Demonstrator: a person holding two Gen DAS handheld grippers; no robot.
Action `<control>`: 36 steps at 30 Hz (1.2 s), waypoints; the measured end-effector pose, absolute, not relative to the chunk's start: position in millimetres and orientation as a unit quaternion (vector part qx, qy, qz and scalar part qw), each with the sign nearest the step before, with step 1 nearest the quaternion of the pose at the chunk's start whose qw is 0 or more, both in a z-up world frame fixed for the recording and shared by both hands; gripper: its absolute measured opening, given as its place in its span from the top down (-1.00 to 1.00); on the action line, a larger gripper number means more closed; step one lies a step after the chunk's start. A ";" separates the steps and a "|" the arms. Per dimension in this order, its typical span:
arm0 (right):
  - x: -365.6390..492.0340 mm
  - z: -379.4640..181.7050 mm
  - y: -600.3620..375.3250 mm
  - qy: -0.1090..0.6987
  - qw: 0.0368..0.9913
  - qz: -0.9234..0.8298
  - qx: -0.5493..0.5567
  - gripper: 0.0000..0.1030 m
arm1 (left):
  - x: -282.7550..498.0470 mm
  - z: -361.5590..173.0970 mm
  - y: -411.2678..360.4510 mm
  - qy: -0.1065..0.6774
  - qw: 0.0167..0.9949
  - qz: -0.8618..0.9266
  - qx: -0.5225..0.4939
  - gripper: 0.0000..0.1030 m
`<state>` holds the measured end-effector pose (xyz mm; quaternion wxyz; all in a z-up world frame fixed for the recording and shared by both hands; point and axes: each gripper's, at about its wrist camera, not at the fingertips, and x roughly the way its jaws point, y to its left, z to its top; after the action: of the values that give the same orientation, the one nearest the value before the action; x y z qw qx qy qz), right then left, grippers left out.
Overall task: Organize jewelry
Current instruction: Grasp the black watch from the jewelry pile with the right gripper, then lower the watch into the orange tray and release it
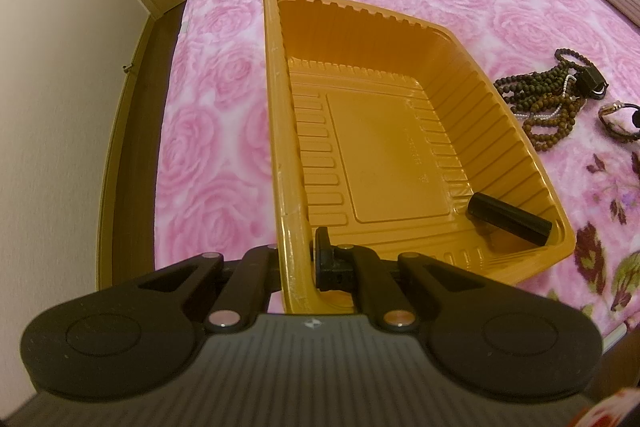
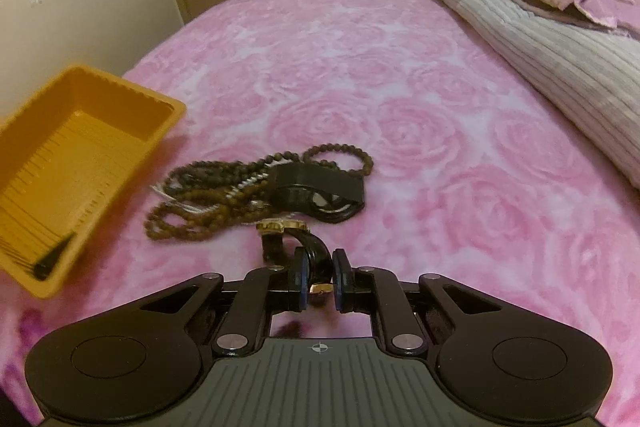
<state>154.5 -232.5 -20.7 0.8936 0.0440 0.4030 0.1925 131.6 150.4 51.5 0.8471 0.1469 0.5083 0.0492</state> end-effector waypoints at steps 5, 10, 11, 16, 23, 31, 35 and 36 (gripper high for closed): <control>149.3 -0.2 -223.9 0.394 0.888 0.226 0.076 0.77 | 130.8 51.6 150.3 0.509 0.848 0.050 0.143 0.94; 149.2 23.3 -192.7 0.376 0.877 0.282 0.103 0.77 | 129.5 51.8 151.4 0.511 0.847 0.050 0.138 0.93; 149.4 26.8 -183.4 0.373 0.873 0.295 0.105 0.77 | 129.6 51.8 151.7 0.511 0.847 0.051 0.136 0.93; 151.3 33.4 -139.3 0.371 0.856 0.342 0.115 0.77 | 129.9 52.8 151.9 0.512 0.847 0.054 0.128 0.93; 153.1 23.6 -90.8 0.390 0.828 0.383 0.127 0.77 | 129.9 52.2 150.8 0.514 0.847 0.057 0.125 0.93; 157.0 3.4 -72.3 0.424 0.804 0.389 0.148 0.76 | 128.7 51.4 150.2 0.516 0.846 0.058 0.122 0.93; 157.9 0.4 -82.7 0.428 0.800 0.388 0.166 0.61 | 128.8 50.1 150.1 0.517 0.846 0.056 0.121 0.92; 156.5 2.1 -87.9 0.420 0.806 0.383 0.164 0.57 | 129.1 49.6 150.1 0.517 0.846 0.057 0.120 0.92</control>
<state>156.5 -87.9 2.1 0.8063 0.1639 0.4196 0.3833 129.1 150.1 49.6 0.8458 0.1197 0.5168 0.0567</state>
